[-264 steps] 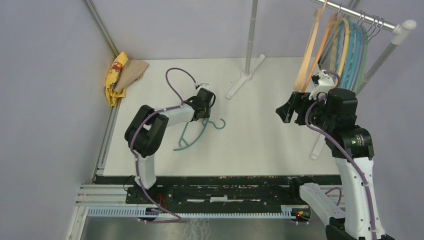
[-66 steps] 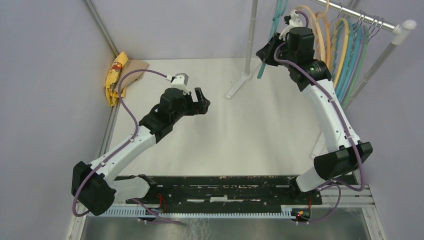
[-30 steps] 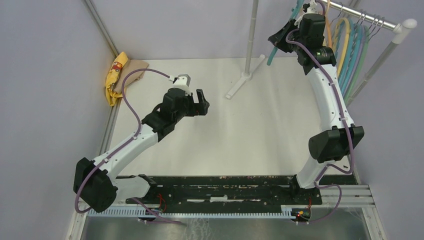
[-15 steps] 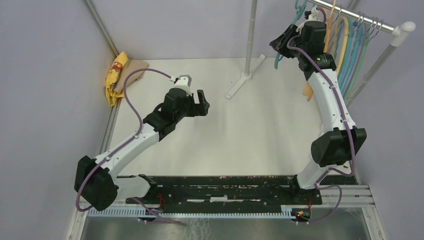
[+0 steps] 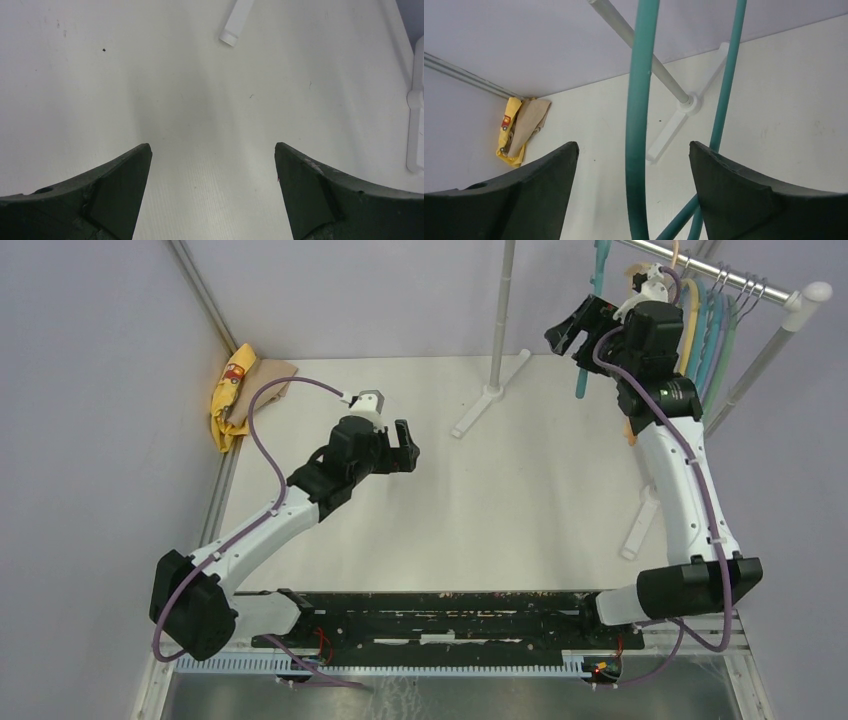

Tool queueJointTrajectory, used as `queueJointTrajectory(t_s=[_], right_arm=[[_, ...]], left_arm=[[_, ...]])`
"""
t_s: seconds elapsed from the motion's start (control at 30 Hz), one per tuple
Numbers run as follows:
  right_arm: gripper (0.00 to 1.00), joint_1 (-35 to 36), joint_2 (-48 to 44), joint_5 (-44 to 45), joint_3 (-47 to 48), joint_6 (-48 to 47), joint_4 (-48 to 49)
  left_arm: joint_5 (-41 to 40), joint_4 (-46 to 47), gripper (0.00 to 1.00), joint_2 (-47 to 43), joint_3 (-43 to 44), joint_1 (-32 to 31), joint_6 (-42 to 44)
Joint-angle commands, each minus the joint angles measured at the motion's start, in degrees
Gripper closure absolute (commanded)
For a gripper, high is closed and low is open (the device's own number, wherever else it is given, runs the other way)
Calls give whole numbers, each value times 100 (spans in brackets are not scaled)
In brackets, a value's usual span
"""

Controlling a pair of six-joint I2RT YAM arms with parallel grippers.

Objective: Organize the hangers

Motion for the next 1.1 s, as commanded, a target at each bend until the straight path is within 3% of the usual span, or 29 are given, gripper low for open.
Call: queueJointTrajectory(t_s=[0.0,0.13,0.4,0.77,0.93,1.07], right_arm=[[8,1,-598,256,-110,-318,-87],[0,6,-994,476,-216,-654,-301],[0,4,-1499,1033,-246,-1378,-724],[0,94,-2391,189,-503,-1778,-1451],[0,475,-2841,-253,-1029,-1748,-1537],[0,1151,-3017,27,-1338,-1845,-1666]], left_arm=[[-38,145,1,75,85,-6,144],[-50,119,1,119,58,-7,138],[-118,157,1,124,-65,-8,149],[-308,94,1,278,-225,-4,52],[-441,34,1,393,-292,-8,142],[-439,7,1,463,-319,-8,157]])
